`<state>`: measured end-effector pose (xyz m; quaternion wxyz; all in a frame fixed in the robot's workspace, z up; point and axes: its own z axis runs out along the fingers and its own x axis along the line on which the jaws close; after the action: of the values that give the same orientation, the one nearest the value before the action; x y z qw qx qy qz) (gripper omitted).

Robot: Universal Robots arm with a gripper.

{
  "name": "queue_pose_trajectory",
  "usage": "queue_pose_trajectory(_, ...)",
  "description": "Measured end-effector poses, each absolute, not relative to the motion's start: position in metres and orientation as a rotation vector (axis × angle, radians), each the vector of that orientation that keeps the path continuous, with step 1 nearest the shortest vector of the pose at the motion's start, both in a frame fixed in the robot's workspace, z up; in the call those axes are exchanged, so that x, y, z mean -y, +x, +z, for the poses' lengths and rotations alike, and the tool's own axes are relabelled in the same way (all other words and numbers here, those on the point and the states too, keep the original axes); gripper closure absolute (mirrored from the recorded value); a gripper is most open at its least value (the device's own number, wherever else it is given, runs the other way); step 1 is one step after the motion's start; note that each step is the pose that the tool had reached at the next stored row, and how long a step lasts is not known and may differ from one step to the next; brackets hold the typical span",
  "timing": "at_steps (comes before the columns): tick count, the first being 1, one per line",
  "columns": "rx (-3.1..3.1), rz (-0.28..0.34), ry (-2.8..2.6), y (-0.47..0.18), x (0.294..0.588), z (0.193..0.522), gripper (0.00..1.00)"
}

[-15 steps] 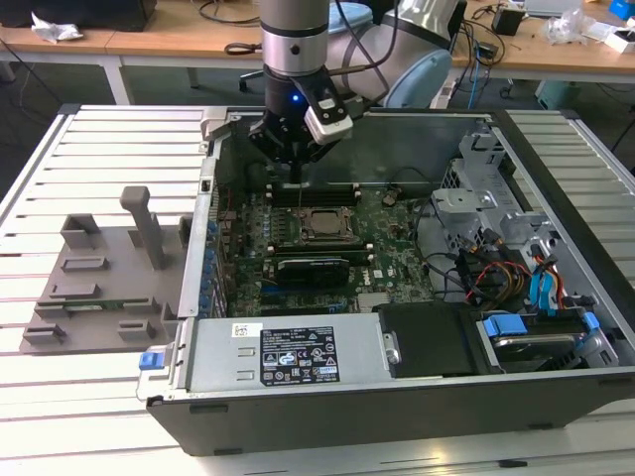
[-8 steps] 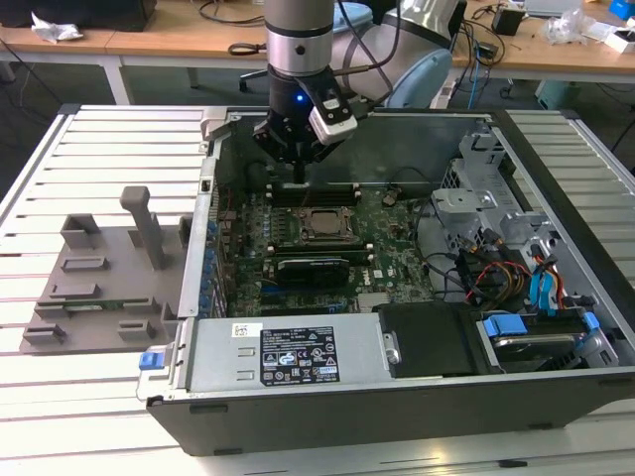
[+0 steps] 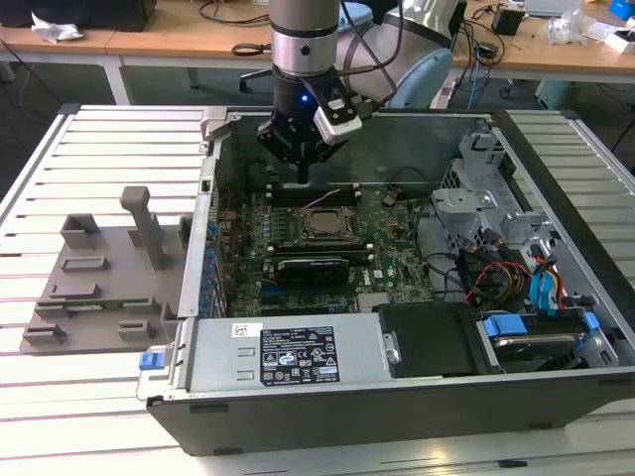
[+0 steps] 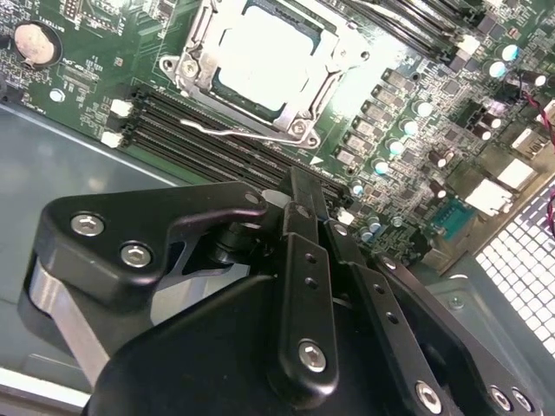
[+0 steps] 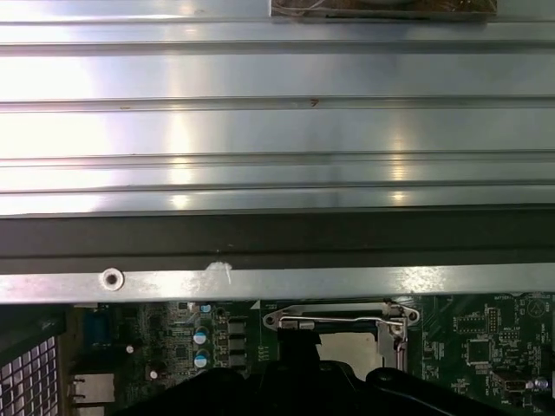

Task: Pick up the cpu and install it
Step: 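Install the first cpu locking lever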

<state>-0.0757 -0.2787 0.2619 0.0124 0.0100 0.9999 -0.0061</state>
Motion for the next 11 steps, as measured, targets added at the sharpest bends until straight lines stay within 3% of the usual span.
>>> queue_pose_trajectory(11,-3.117,-0.019,0.031,-0.0652,0.2787,0.2610,0.89)
